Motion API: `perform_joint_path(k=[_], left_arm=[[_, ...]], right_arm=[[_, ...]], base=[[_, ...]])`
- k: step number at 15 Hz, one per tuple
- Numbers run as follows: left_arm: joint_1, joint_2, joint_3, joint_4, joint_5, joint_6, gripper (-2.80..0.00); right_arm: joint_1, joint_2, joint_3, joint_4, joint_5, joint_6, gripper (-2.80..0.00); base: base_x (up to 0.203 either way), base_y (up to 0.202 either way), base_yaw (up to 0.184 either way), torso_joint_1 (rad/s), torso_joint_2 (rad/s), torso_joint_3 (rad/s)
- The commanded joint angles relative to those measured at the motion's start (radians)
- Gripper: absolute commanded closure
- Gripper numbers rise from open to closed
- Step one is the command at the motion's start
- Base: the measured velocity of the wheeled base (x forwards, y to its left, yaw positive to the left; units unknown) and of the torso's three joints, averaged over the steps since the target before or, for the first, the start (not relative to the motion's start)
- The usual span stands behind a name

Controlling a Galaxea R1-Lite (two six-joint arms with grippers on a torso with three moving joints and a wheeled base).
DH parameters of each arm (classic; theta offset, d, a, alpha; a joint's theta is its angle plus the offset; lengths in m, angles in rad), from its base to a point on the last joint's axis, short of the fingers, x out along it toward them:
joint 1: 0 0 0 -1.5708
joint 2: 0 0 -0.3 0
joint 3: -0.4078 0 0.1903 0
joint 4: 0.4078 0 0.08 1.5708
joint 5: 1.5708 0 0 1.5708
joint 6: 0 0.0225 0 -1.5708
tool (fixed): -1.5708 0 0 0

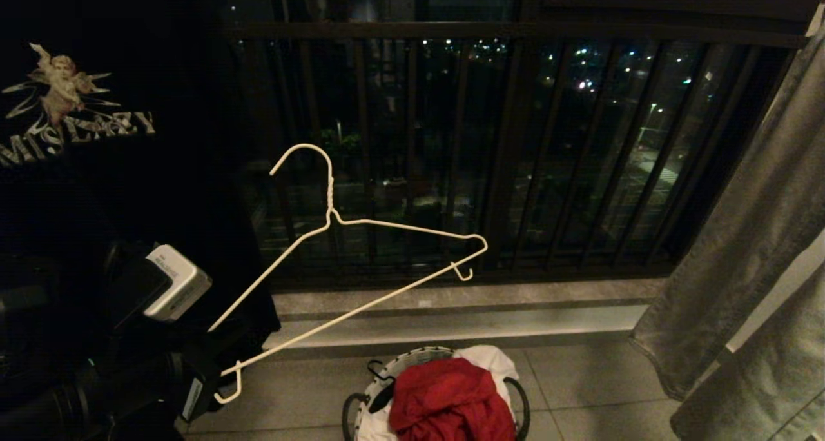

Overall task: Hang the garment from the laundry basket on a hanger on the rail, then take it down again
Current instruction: Pick up clothes from the basket

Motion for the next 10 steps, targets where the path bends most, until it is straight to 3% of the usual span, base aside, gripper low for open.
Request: perform_joint_path(k=[1, 10], left_arm=[[0.000, 0.002, 0.000, -0.001, -0.001, 0.002, 0.00], [0.001, 0.015, -0.005, -0.001, 0.000, 0.000, 0.00]], right_arm=[[0.000, 0.000, 0.000, 0.000, 0.000, 0.000, 0.00], [0.000, 0.000, 0.000, -0.001, 0.000, 0.000, 0.00]], base=[[0.000, 0.000, 0.000, -0.151, 0.48, 0.332], [0.000, 0.000, 0.000, -0.100, 0.44, 0.332]])
